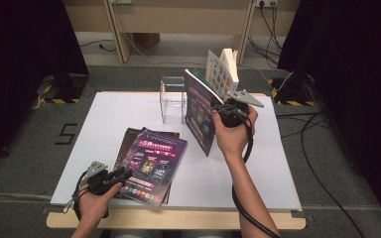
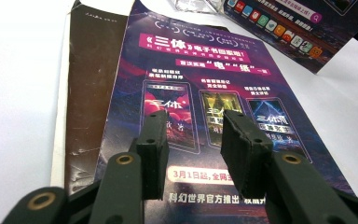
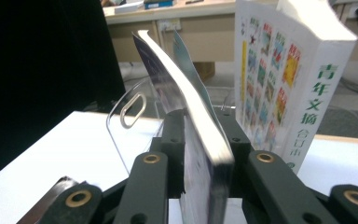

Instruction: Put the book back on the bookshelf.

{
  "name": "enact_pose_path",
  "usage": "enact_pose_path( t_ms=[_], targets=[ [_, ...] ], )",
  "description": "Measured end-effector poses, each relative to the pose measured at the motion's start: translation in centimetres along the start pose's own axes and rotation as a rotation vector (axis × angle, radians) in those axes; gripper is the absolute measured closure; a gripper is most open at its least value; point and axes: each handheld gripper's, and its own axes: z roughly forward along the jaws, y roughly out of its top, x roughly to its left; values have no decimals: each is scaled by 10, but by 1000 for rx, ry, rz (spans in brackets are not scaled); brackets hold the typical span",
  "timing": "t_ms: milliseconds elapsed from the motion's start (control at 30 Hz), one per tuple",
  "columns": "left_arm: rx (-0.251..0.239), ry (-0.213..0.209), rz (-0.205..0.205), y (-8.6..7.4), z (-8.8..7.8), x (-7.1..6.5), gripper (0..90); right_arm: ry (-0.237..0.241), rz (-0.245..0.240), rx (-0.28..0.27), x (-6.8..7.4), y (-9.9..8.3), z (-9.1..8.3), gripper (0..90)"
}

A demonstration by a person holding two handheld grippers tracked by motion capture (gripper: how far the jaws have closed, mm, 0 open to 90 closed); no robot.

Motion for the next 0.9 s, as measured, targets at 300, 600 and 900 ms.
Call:
enact_pose_path(
  t_ms=[300,600,900],
  targets=[
    [2,-1,0,0,0,0,603,-2,-1,40,-3,6,2,724],
    [8,-3,3,-1,1,0,603,-13,-13,138,-2,17,10,784],
    [3,0,0,0,1,1,604,-58,-10,152,-3,22,11,846]
  ],
)
